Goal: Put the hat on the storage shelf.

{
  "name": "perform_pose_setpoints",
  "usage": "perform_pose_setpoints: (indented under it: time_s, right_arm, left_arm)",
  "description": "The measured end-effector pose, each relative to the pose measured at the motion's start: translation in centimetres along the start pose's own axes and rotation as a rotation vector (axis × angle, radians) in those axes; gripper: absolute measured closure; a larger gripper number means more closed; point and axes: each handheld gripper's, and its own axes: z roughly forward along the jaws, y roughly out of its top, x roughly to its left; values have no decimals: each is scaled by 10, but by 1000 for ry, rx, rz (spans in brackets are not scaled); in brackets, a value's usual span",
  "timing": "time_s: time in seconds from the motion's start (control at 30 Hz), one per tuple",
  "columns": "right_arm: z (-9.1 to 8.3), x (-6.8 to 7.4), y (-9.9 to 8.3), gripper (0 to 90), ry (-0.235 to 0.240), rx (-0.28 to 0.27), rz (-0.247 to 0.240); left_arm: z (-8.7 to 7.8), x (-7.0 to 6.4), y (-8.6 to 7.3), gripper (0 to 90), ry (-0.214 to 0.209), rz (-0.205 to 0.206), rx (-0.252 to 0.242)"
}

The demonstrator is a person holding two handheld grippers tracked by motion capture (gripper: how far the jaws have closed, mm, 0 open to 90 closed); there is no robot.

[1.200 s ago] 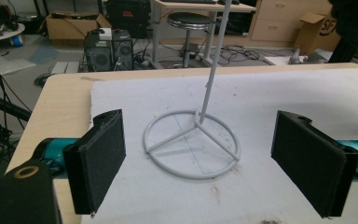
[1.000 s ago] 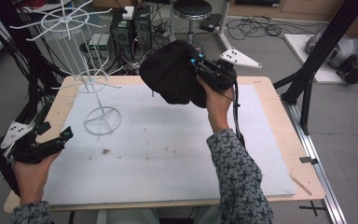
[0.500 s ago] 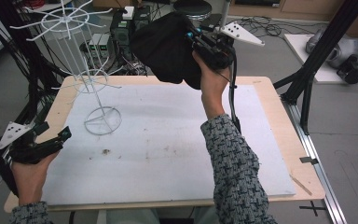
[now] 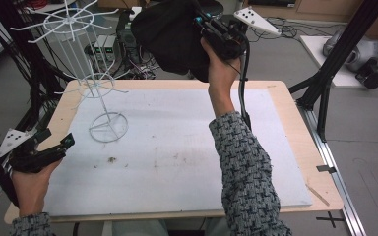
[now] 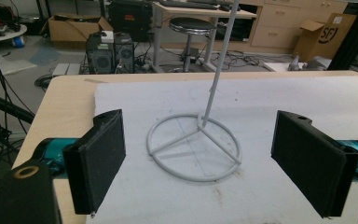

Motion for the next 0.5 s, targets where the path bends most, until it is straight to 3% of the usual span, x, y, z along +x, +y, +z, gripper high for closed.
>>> perform_pose_setpoints:
  time_s: [0.2, 0.5]
  right_arm:
    - [11, -6, 6, 845, 33, -52, 49]
    - [27, 1, 18, 844, 30, -65, 56]
  left_arm:
    - [0, 2, -1, 178, 2, -5, 0]
    - [-1, 3, -1, 178, 1, -10, -1]
